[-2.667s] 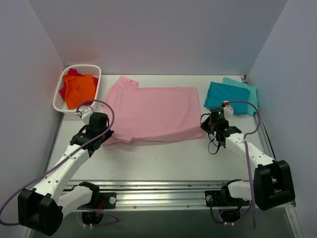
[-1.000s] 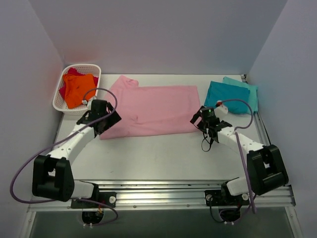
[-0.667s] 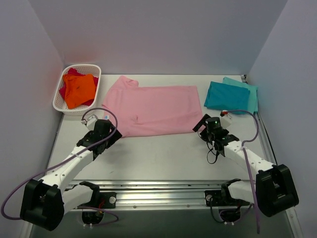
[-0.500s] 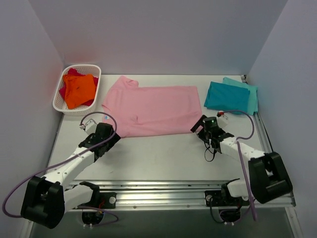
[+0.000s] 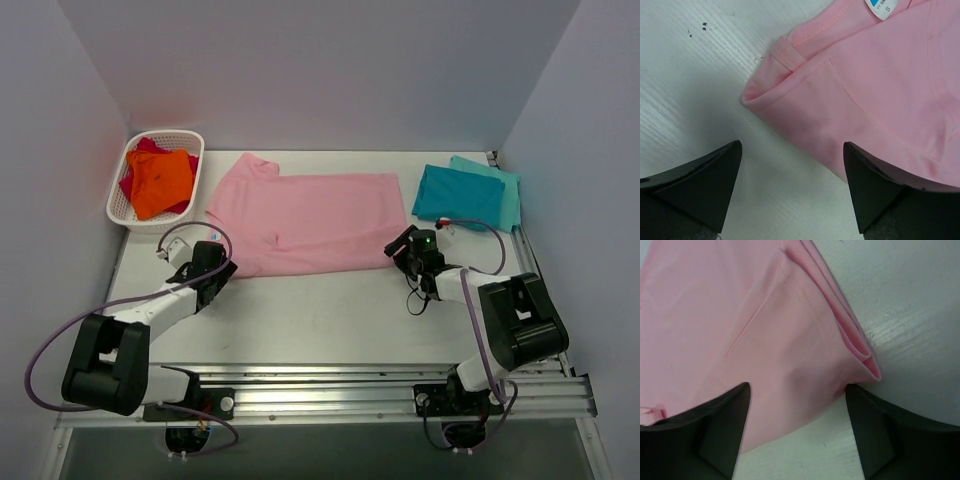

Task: Fold and stack the t-shirts
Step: Fold the flattened tshirt in 1/3 of the way

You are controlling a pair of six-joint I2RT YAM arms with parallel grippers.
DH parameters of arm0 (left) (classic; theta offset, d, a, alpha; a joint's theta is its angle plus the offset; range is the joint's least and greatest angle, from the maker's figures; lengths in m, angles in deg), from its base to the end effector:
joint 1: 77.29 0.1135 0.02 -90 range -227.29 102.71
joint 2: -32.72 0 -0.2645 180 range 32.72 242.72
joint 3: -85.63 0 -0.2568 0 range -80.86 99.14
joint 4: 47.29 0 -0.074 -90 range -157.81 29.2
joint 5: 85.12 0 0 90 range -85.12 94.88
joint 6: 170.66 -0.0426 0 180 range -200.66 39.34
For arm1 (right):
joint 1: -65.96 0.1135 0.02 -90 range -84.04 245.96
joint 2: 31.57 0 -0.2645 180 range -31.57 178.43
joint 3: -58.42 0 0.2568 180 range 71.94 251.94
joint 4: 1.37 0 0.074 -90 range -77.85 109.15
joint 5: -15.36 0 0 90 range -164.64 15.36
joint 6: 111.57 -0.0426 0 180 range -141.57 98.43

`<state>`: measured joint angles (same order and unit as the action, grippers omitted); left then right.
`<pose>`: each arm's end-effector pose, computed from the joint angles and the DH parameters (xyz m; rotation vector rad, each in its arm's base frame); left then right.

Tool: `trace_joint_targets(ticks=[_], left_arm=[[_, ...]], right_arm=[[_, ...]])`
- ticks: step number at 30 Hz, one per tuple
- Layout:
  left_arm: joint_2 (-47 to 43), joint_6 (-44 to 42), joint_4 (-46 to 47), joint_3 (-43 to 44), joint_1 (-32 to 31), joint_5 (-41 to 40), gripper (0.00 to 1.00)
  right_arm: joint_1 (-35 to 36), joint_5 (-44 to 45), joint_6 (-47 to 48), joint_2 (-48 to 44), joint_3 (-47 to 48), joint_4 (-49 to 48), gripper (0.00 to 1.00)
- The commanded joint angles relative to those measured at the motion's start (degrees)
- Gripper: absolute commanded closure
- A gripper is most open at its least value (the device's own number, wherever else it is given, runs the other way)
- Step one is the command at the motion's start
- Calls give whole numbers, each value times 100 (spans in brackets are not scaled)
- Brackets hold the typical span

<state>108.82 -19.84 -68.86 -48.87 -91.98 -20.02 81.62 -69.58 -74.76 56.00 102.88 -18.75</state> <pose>0.2431 -0.0452 0.1506 -1.0908 2.1052 -0.0834 0.2910 0.0777 0.1517 0.7248 1.9535 0.6637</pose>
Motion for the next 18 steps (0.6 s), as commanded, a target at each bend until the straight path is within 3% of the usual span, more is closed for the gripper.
trace_joint_targets(ticks=[1,2,3,6,7,10,13,18], left_arm=[[238,-87,401,-8,116,267,12],[283,-96,410,0,134,302,16],[335,-140,410,27,160,328,24],[459,-202,489,9,318,495,42],[450,-211,585,-34,336,522,50],[485,-193,630,-35,380,539,73],[503,-211,586,-8,380,557,89],[336,-255,524,-122,380,645,98]], right_arm=[[-89,-32,-51,191,-123,663,43],[-98,12,-34,103,-132,698,52],[-116,39,1,59,-132,768,71],[-168,162,54,-29,-97,901,96],[-186,171,89,-29,-71,971,100],[-248,162,142,-3,-44,1024,100],[-283,206,133,-117,-132,1111,100],[-327,442,151,-758,-334,1558,100]])
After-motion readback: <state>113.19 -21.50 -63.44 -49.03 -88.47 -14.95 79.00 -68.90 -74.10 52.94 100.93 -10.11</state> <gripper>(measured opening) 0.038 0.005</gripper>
